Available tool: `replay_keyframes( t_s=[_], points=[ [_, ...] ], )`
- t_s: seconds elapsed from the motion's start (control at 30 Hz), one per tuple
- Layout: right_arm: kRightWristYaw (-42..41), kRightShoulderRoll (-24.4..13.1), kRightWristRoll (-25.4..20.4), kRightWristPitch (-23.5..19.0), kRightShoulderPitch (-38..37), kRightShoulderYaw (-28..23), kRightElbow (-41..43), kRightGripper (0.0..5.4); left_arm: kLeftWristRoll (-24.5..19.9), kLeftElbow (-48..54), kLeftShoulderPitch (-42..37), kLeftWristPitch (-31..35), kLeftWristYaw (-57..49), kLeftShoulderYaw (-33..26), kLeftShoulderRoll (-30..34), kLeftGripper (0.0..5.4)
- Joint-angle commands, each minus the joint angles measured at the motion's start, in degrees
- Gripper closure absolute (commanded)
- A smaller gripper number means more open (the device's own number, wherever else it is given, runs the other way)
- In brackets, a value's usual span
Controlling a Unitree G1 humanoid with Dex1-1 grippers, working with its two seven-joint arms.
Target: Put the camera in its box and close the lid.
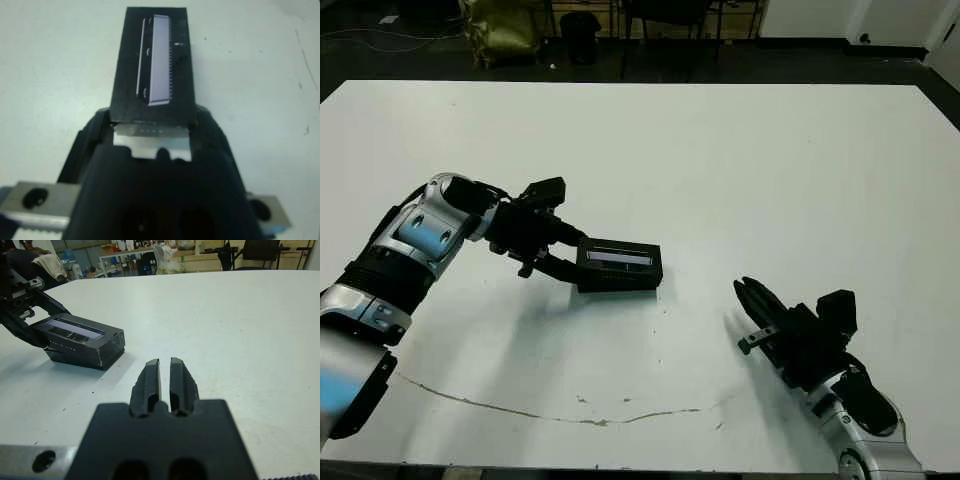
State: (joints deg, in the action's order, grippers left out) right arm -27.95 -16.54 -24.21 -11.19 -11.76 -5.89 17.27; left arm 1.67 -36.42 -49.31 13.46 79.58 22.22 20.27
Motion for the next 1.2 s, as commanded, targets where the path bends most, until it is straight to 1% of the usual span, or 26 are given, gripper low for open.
replay_keyframes(
  t_s=[0.03, 0.17, 0.23, 0.3, 0.4, 0.63, 0.77, 0.9, 1.07, 1.17, 1.2],
  points=[
    [-0.5, 0.0, 0.1, 0.4, -0.6, -0.1, -0.7, 5.40, 1.3, -0.8, 1.4, -0.2, 0.5, 0.5, 2.7, 3.15],
    [-0.2, 0.0, -0.5, -0.6, -1.0, -0.3, 0.5, 5.40, 1.4, -1.5, 2.4, -1.1, -0.1, 0.3, 3.0, 3.15],
    [0.8, -0.3, -0.5, -2.3, -1.5, -0.2, 2.3, 5.40, 1.4, -2.1, 2.9, -1.9, -0.2, 0.2, 3.1, 3.15],
    [1.4, -0.7, -0.1, -2.9, -1.9, -0.1, 3.8, 5.40, 1.6, -2.7, 3.3, -2.3, -0.5, 0.3, 3.0, 3.15],
    [1.8, -0.9, 0.2, -3.2, -2.4, -0.1, 5.1, 5.40, 1.8, -3.6, 3.7, -3.6, -0.6, 0.6, 2.9, 3.15],
    [1.5, -0.2, -1.9, -3.5, -3.3, -0.2, 6.4, 5.40, 2.7, -3.5, 4.1, -4.1, -0.3, 1.7, 3.1, 3.15],
    [1.9, -0.3, -2.1, -3.6, -3.8, 0.0, 7.2, 5.40, 2.8, -3.7, 4.5, -4.4, 0.1, 2.3, 3.3, 3.15],
    [2.7, -0.6, -2.0, -5.0, -4.3, 0.3, 8.6, 5.40, 3.3, -3.5, 5.1, -5.3, -0.3, 2.7, 3.5, 3.15],
    [2.0, -0.1, -1.8, -3.2, -4.3, 0.7, 8.1, 5.40, 3.6, -3.2, 5.1, -5.2, -1.1, 3.3, 3.0, 3.15],
    [1.7, 0.5, -2.1, -2.5, -4.4, 0.8, 7.5, 5.40, 4.6, -0.5, 6.3, -4.0, -5.6, 3.0, 2.6, 3.15],
    [1.8, 0.5, -2.0, -2.5, -4.5, 0.8, 7.6, 5.40, 5.2, 0.4, 6.4, -3.9, -6.4, 3.4, 2.6, 2.97]
  ],
)
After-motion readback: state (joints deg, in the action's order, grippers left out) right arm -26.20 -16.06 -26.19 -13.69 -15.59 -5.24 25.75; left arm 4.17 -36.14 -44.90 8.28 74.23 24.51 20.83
